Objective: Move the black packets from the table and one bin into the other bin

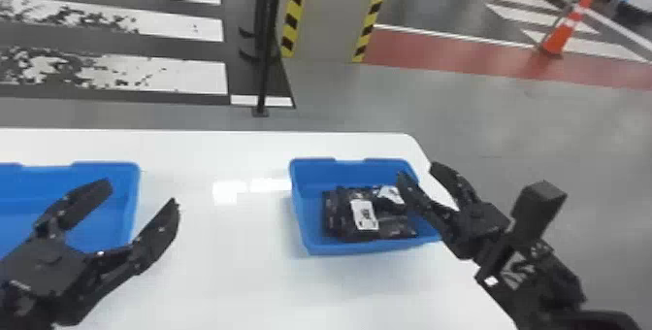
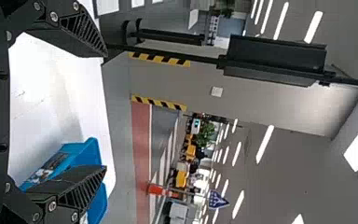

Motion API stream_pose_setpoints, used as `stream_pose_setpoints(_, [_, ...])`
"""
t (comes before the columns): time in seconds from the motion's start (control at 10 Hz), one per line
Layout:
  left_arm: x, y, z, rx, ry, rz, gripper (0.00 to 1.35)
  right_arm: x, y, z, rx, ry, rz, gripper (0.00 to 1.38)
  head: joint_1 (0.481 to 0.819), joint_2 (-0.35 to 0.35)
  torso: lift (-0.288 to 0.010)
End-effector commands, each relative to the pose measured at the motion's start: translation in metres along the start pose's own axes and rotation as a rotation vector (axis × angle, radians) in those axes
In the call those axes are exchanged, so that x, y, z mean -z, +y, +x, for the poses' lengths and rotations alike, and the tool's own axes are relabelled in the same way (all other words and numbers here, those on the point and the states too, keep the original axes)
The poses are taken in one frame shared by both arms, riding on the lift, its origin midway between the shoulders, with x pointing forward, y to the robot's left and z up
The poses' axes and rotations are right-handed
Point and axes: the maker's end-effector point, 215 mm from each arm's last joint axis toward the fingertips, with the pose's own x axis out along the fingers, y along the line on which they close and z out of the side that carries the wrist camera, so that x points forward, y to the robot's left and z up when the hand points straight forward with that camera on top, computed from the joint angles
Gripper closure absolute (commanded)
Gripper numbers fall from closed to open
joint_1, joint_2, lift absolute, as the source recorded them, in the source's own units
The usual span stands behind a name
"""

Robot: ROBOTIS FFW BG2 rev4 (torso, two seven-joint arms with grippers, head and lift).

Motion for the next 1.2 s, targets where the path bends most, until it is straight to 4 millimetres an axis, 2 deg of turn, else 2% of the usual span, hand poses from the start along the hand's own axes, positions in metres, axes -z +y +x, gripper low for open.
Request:
stream_pose_setpoints(0.0, [-0.007,0.013,-0.012,-0.065,-0.037,0.063,0.18,-0.019,0.036,-0.019,-0.047,-0.094,0.040,0.04,0.695,-0.294,-0.110])
stream_pose_setpoints(0.1, [-0.006,0.023,-0.023,-0.127,-0.072,0.081,0.17,-0.018,0.051,-0.033,-0.043,-0.120,0.084,0.05,0.695,-0.260,-0.110])
stream_pose_setpoints(0.2, [-0.009,0.035,-0.044,-0.223,-0.129,0.104,0.17,-0.015,0.059,-0.051,0.001,-0.115,0.112,0.08,0.695,-0.217,-0.110])
stream_pose_setpoints(0.3, [-0.004,0.049,-0.070,-0.330,-0.138,0.106,0.17,-0.014,0.069,-0.066,0.036,-0.093,0.115,0.08,0.695,-0.205,-0.110])
stream_pose_setpoints(0.4, [-0.001,0.063,-0.084,-0.381,-0.126,0.141,0.18,-0.014,0.067,-0.072,0.066,-0.083,0.112,0.09,0.695,-0.171,-0.110])
stream_pose_setpoints(0.6, [0.000,0.068,-0.089,-0.398,-0.104,0.190,0.18,-0.016,0.072,-0.072,0.072,-0.073,0.077,0.09,0.695,-0.125,-0.110])
stream_pose_setpoints(1.1, [-0.008,0.070,-0.091,-0.408,-0.119,0.197,0.18,-0.013,0.077,-0.067,0.062,-0.066,0.084,0.09,0.695,-0.097,-0.110])
